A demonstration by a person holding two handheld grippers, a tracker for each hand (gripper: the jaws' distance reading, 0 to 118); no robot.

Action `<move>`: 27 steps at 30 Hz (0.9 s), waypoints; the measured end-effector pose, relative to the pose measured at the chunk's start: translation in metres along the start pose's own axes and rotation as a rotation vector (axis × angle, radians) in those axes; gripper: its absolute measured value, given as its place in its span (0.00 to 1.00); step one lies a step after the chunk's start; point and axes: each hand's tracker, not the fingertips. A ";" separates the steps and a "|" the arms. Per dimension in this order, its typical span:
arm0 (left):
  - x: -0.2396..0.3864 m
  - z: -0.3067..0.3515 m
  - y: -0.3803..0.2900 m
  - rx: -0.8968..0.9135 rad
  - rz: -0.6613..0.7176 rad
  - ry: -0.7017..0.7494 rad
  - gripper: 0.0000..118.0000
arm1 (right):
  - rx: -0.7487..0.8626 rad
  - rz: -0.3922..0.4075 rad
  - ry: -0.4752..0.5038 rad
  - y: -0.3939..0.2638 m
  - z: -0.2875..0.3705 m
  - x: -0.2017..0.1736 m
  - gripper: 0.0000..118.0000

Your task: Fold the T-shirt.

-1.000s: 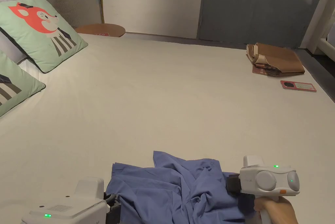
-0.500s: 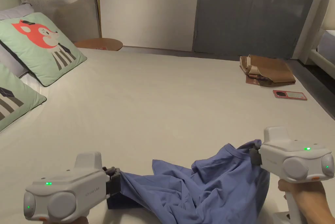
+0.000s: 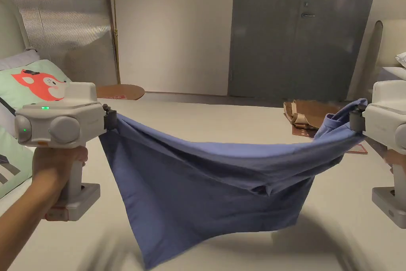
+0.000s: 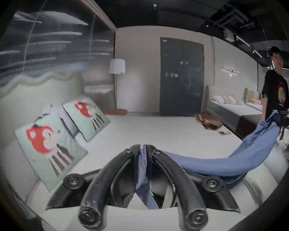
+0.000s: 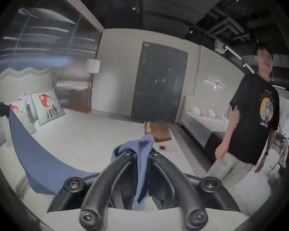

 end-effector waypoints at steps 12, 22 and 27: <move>0.016 -0.095 0.065 0.072 -0.035 0.091 0.03 | 0.097 0.021 -0.076 0.026 -0.073 0.002 0.08; 0.002 -0.128 -0.051 -0.101 -0.071 0.133 0.03 | -0.104 -0.063 0.003 -0.081 -0.101 -0.023 0.08; -0.015 -0.100 -0.128 -0.223 -0.037 0.118 0.03 | -0.206 -0.140 0.032 -0.144 -0.081 -0.032 0.08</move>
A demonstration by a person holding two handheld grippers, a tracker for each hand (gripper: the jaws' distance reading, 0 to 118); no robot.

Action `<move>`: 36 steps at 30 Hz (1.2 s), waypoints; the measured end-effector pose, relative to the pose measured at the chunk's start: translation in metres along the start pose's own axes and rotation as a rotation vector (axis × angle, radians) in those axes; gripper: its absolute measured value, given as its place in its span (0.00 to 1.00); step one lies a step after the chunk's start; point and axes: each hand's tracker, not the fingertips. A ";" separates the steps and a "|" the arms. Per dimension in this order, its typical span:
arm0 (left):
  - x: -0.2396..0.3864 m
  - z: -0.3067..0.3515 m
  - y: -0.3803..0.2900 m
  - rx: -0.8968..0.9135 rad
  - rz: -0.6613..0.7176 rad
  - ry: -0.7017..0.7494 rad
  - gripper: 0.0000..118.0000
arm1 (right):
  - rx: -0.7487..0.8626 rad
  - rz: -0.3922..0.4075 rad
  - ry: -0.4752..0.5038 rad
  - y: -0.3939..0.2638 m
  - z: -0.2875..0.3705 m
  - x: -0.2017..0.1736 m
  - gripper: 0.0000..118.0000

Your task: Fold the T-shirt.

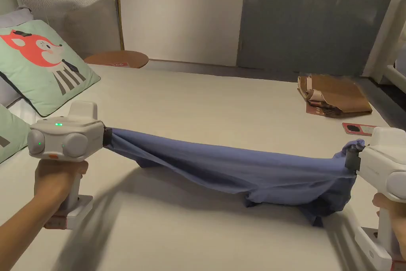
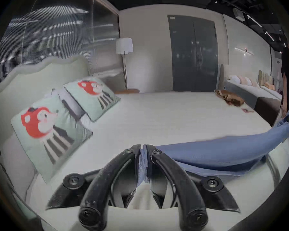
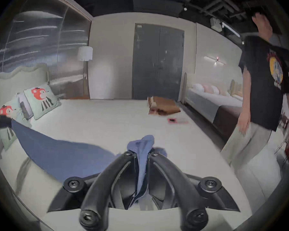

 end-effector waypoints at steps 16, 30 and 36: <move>-0.052 0.135 -0.208 -0.258 -0.054 -0.002 0.03 | -0.208 -0.042 0.015 -0.187 0.140 0.009 0.08; -0.082 0.179 -0.279 -0.422 0.022 0.001 0.03 | -0.377 -0.077 -0.023 -0.278 0.204 0.006 0.08; -0.065 0.186 -0.262 -0.432 -0.003 0.042 0.25 | -0.367 -0.092 -0.053 -0.249 0.213 -0.002 0.27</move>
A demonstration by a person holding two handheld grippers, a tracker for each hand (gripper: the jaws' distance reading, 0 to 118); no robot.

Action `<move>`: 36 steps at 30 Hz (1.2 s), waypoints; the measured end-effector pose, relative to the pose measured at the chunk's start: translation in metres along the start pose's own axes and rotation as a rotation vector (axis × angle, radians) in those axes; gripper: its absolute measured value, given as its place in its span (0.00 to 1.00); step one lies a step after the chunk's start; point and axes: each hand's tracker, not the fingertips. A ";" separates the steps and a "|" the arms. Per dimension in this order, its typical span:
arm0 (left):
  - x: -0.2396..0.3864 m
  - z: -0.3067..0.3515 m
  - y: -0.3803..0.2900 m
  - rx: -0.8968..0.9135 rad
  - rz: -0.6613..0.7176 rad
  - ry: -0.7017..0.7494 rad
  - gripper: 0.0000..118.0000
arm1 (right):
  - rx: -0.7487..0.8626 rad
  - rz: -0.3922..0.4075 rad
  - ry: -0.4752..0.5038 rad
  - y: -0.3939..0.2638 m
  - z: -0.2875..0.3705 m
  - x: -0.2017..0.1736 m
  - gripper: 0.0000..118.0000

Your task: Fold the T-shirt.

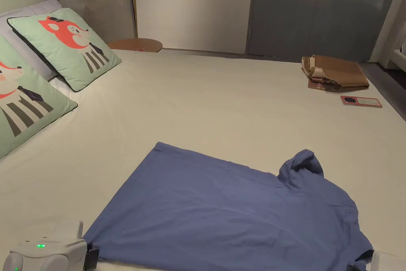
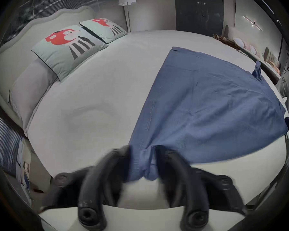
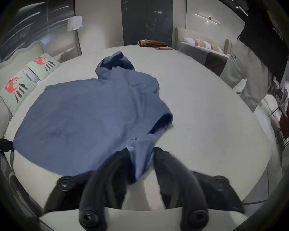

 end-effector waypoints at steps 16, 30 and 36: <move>0.098 0.148 0.116 0.844 -0.069 -0.172 0.89 | 0.690 0.017 0.024 0.120 0.121 -0.052 0.95; 0.136 0.132 0.117 0.867 -0.110 -0.229 0.00 | 0.772 0.110 -0.030 0.133 0.122 -0.069 0.00; 0.131 0.105 0.142 0.779 -0.124 -0.218 0.00 | 0.787 0.113 -0.037 0.140 0.118 -0.069 0.00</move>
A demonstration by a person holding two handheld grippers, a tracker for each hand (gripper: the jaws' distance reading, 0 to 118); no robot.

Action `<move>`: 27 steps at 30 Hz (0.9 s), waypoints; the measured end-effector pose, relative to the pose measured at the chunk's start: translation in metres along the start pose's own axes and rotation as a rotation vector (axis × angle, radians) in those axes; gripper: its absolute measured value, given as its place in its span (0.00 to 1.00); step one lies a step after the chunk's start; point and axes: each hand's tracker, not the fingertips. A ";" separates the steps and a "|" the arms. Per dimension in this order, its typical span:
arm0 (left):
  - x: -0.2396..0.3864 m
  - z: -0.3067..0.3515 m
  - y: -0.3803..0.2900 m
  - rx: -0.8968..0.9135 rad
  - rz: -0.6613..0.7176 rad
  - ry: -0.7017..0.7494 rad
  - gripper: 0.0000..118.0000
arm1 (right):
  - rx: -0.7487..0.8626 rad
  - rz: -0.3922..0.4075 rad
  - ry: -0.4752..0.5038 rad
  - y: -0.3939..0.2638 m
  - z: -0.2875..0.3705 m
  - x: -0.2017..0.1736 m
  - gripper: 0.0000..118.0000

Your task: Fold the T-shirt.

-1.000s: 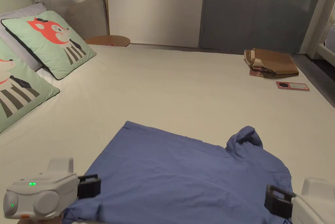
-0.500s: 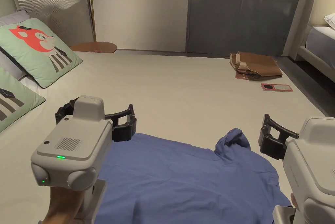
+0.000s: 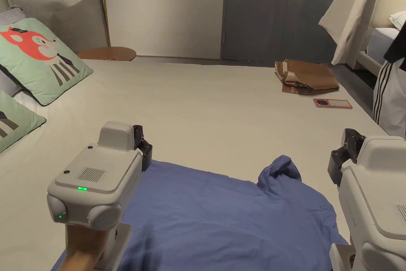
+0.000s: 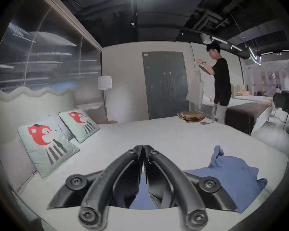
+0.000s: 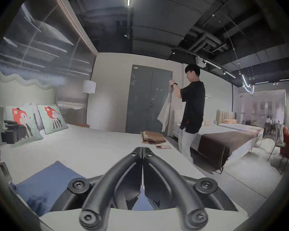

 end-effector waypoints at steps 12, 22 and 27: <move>-0.067 -0.191 -0.021 -0.466 0.146 -0.106 0.00 | -0.043 0.035 0.013 -0.014 -0.078 -0.008 0.00; -0.078 -0.307 -0.079 -0.716 0.146 -0.048 0.90 | -0.138 0.075 0.004 -0.047 -0.141 -0.013 0.00; -0.068 -0.325 -0.111 -0.792 0.121 -0.055 0.61 | -0.188 0.075 0.003 -0.066 -0.152 -0.012 0.00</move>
